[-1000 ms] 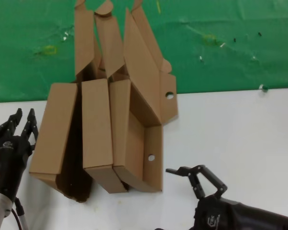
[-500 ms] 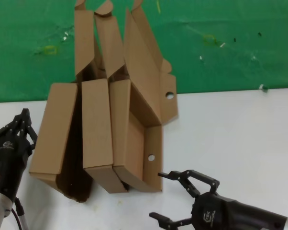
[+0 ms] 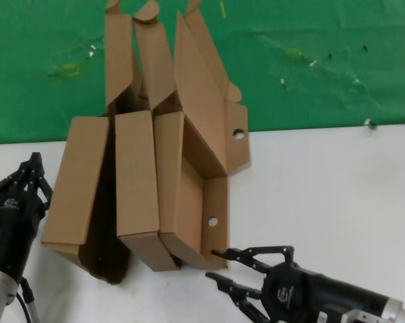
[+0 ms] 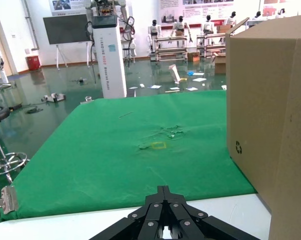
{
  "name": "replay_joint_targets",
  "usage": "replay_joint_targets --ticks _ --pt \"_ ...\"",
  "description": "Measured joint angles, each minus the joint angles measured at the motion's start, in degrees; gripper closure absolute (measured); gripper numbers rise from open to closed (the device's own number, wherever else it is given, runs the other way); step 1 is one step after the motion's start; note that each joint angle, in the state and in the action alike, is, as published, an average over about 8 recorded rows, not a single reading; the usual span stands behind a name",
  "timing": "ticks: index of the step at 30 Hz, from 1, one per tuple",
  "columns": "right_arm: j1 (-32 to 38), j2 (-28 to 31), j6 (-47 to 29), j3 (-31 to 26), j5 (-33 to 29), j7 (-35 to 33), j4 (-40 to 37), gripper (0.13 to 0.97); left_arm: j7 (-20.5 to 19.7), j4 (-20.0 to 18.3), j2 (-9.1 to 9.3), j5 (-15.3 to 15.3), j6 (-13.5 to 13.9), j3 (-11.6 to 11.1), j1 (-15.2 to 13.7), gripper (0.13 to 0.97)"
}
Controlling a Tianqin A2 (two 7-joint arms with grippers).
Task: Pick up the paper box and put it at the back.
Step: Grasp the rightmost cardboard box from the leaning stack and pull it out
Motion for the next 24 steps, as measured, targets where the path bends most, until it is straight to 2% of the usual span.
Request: replay_joint_targets --ticks 6,15,24 --pt "2.90 -1.75 0.64 -1.48 -0.13 0.37 -3.02 0.825 0.00 0.00 0.00 0.00 0.00 0.00 0.00 0.954" --pt "5.50 -2.52 0.83 -3.03 -0.26 1.76 -5.53 0.919 -0.02 0.00 0.00 0.01 0.00 0.00 0.00 0.954" --pt "6.21 -2.05 0.95 -3.31 -0.06 3.14 -5.63 0.895 -0.02 0.00 0.00 0.01 0.00 0.00 0.00 0.954"
